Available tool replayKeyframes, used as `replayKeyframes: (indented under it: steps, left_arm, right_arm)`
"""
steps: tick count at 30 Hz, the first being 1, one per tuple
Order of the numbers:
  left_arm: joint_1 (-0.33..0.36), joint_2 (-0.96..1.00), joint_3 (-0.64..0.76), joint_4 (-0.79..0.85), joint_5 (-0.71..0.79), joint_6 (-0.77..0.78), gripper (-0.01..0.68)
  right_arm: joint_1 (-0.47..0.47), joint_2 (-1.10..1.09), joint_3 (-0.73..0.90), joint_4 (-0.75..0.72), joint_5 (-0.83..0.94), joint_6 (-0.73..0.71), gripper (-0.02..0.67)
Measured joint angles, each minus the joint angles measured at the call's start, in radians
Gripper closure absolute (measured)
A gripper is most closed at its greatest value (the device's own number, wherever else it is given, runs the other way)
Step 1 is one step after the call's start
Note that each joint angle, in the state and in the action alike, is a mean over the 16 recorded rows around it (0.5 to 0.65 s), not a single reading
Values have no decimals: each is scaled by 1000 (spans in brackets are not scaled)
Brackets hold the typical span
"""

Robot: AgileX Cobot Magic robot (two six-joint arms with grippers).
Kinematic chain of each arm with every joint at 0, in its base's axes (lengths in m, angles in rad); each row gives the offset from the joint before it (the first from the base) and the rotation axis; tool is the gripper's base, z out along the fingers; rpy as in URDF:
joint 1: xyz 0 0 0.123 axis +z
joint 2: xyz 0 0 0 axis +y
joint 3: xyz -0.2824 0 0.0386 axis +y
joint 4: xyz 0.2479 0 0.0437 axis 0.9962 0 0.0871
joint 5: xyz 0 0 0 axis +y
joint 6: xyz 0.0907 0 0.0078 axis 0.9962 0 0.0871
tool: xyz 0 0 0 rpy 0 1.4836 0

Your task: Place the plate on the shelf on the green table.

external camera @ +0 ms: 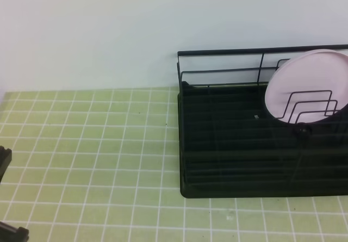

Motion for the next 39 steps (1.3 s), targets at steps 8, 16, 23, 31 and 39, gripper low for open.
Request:
replayKeyframes:
  steps: [8,16,23,31,39]
  left_arm:
    - [0,0,0,0,1,0,673]
    - [0,0,0,0,0,0,673]
    - [0,0,0,0,-1,0,673]
    - [0,0,0,-1,-3,0,673]
    - [0,0,0,-1,-3,0,673]
  right_arm:
    - [0,-126,77,-339,150,420,649]
    - [0,-195,213,-418,90,558,649]
    - [0,-202,328,-472,67,688,649]
    - [0,-200,406,-541,42,797,649]
    - [0,-199,421,-575,41,818,649]
